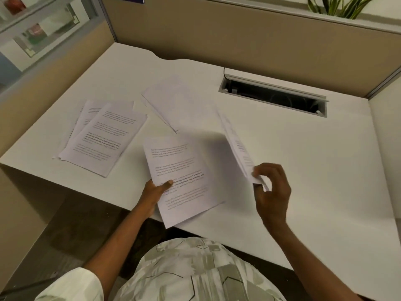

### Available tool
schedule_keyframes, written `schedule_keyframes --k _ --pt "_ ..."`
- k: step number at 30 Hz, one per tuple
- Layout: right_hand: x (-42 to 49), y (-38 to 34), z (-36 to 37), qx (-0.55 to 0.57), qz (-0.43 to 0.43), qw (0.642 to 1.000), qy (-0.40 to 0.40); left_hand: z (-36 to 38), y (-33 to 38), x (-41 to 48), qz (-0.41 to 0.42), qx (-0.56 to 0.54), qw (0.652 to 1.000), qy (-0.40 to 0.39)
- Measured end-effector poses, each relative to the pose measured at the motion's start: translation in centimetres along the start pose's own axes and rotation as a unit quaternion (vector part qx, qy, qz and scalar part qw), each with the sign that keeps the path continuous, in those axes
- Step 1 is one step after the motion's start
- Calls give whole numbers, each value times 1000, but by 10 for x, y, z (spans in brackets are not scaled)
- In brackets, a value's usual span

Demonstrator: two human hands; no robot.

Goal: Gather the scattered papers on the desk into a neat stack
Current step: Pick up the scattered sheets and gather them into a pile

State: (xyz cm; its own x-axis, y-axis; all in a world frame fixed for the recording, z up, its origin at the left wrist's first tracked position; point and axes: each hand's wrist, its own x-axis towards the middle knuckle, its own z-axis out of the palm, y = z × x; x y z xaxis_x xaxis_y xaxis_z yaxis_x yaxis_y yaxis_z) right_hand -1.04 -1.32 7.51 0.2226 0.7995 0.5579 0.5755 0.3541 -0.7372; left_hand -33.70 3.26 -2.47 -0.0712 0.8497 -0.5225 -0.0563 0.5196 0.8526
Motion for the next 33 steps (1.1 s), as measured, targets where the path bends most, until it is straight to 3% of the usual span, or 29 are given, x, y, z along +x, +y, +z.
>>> schedule_keyframes --k 3,8,12,17,22,24,26,30,33 --pt "-36 -2 15 -55 -79 988 -120 16 -1 7 2 13 1000 -28" --pt "-69 12 47 -102 -122 948 -274 24 4 10 -2 35 999 -8" --pt "-77 13 72 -82 -139 925 -344 25 14 4 -46 35 998 -16" --pt "-82 15 91 -70 -131 897 -417 20 11 4 19 62 998 -6" --pt "-73 28 93 -68 -160 857 -486 8 6 12 23 53 998 -11" --pt "-57 34 94 -86 -161 852 -491 -2 8 16 20 60 998 -15" --pt "-30 38 100 -109 -149 874 -450 -16 10 19 20 72 997 -10" --pt "41 35 143 -166 -64 926 -333 -38 11 24 20 86 996 0" --pt "86 28 197 -204 3 935 -290 -41 13 27 11 101 994 -28"
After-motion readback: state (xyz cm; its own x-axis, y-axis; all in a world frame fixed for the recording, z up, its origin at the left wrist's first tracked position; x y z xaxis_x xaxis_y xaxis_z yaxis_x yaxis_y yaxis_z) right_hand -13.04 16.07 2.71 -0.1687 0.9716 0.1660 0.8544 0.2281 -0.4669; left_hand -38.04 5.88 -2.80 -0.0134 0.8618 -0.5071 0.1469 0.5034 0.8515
